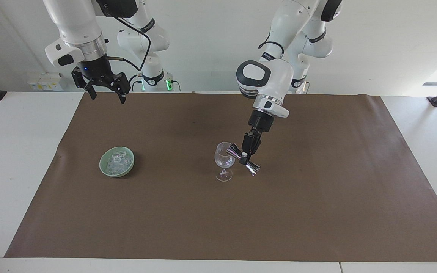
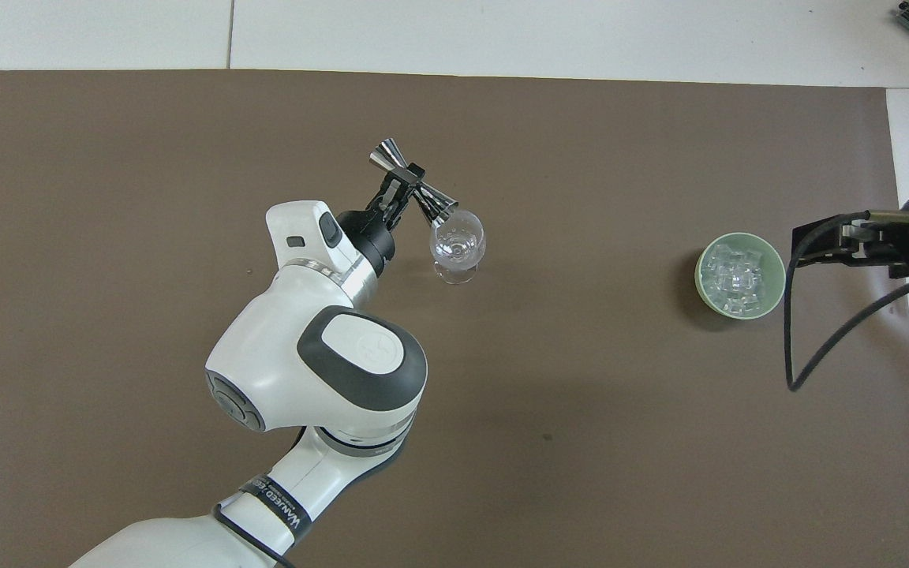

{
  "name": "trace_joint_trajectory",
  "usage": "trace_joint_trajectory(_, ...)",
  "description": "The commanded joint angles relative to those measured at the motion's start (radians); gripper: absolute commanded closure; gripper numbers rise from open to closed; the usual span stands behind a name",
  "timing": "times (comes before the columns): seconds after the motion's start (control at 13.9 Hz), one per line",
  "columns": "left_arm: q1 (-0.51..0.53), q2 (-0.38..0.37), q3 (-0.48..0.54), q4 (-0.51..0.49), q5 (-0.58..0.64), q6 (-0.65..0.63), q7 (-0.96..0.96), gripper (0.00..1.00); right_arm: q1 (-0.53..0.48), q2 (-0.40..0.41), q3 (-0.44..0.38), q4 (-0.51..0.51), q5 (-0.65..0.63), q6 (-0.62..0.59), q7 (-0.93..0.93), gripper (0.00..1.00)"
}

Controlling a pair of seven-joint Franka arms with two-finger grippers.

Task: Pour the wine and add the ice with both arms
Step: 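Tilt the jigger with the left gripper to pour into the glass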

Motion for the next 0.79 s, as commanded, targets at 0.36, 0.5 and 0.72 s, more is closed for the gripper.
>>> trace_joint_trajectory(0.36, 0.011, -0.014, -0.001, -0.004, 0.008, -0.011, 0.014, 1.0, -0.007, -0.023, 0.003, -0.022, 0.004, -0.008, -0.027, 0.0)
trace_joint_trajectory(0.5, 0.011, -0.014, -0.001, -0.006, 0.008, -0.011, 0.014, 1.0, -0.007, -0.023, 0.003, -0.022, 0.004, -0.008, -0.027, 0.0)
trace_joint_trajectory(0.72, 0.011, -0.014, -0.004, -0.004, -0.004, -0.006, 0.008, 1.0, -0.007, -0.023, 0.003, -0.022, 0.004, -0.008, -0.027, 0.0)
